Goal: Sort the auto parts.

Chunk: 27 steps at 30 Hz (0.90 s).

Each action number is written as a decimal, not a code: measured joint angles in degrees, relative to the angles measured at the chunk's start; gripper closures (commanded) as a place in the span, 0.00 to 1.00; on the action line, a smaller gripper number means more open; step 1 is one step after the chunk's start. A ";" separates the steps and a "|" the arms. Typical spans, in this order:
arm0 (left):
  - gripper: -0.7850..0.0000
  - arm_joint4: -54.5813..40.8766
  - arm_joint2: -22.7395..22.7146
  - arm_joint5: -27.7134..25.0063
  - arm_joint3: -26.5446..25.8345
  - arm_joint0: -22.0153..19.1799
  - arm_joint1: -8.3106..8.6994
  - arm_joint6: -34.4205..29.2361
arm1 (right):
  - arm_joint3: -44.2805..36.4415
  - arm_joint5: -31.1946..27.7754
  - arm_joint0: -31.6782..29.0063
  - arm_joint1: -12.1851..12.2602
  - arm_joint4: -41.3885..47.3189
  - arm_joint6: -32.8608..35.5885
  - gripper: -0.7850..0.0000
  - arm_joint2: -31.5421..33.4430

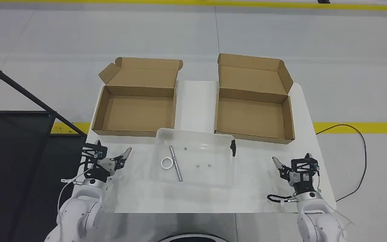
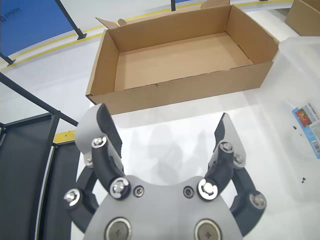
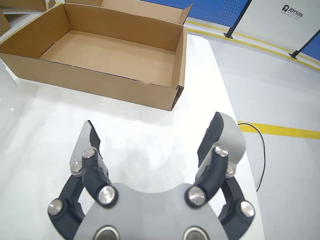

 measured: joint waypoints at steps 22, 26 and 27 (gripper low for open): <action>0.00 -1.62 -0.32 -1.35 -1.65 0.57 -0.31 4.40 | -8.26 -7.59 2.09 0.35 2.25 3.09 0.00 1.85; 0.00 -2.06 -0.07 -2.06 -2.09 1.00 -0.47 6.20 | -14.14 -15.69 4.86 0.87 2.35 8.66 0.00 1.86; 0.00 -2.15 -0.03 -2.21 -2.10 1.13 -0.50 6.67 | -15.10 -17.06 5.85 0.93 2.72 10.01 0.00 1.42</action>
